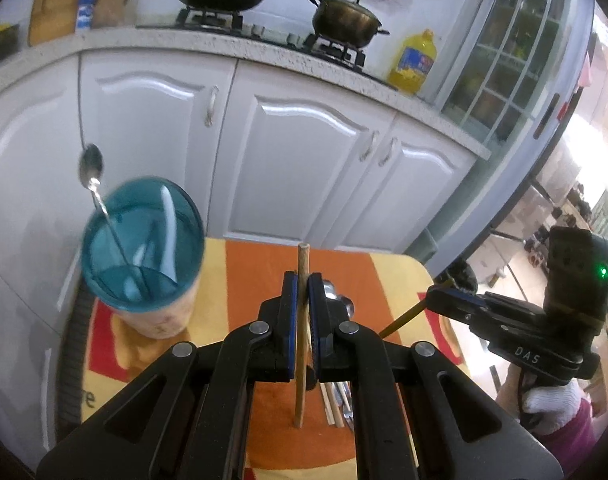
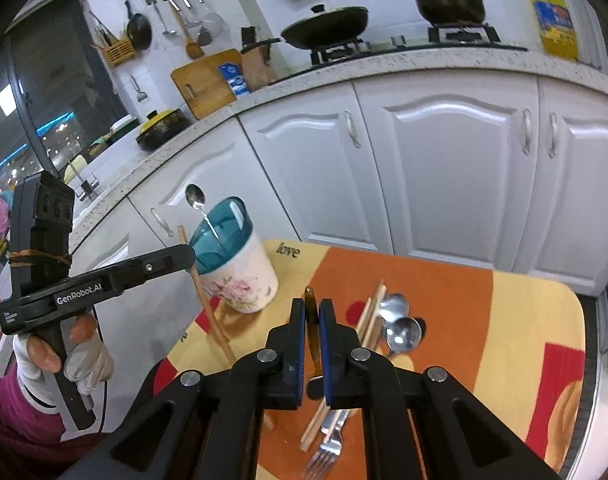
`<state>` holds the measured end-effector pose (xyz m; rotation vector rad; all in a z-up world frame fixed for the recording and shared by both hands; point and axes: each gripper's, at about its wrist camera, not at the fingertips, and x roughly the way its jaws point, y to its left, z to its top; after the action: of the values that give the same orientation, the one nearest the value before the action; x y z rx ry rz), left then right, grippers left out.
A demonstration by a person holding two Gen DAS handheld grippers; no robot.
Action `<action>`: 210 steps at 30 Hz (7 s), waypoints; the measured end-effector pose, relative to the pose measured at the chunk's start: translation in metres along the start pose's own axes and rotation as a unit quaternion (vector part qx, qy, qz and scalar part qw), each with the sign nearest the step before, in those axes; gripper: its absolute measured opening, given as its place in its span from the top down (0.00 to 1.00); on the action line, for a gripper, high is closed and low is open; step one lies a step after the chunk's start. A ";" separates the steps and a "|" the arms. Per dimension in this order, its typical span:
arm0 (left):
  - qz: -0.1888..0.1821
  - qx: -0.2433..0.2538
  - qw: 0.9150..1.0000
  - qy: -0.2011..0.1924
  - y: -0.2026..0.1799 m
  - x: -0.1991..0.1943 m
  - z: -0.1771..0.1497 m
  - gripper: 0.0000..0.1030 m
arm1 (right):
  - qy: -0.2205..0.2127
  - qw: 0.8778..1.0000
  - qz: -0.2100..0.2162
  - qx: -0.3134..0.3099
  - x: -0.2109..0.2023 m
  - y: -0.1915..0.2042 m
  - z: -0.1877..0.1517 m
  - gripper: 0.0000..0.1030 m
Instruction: Organize utensils
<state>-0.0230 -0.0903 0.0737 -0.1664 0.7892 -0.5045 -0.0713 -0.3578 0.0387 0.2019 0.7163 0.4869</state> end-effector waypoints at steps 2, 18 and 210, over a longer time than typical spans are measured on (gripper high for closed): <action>0.004 0.002 1.000 -0.006 0.002 -0.005 0.003 0.96 | -0.001 1.000 0.002 -0.006 0.001 0.005 0.004 0.94; 0.014 -0.004 0.999 -0.051 0.022 -0.043 0.035 0.96 | -0.018 0.998 0.008 -0.054 0.007 0.045 0.044 0.94; 0.086 0.022 0.991 0.101 -0.020 0.099 -0.053 0.52 | 0.110 0.985 -0.084 0.104 0.088 -0.081 -0.047 0.64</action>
<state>-0.0095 -0.1543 -0.0192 -0.0056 0.9803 -0.3784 -0.0173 -0.3840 -0.0744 0.2842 0.9923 0.2742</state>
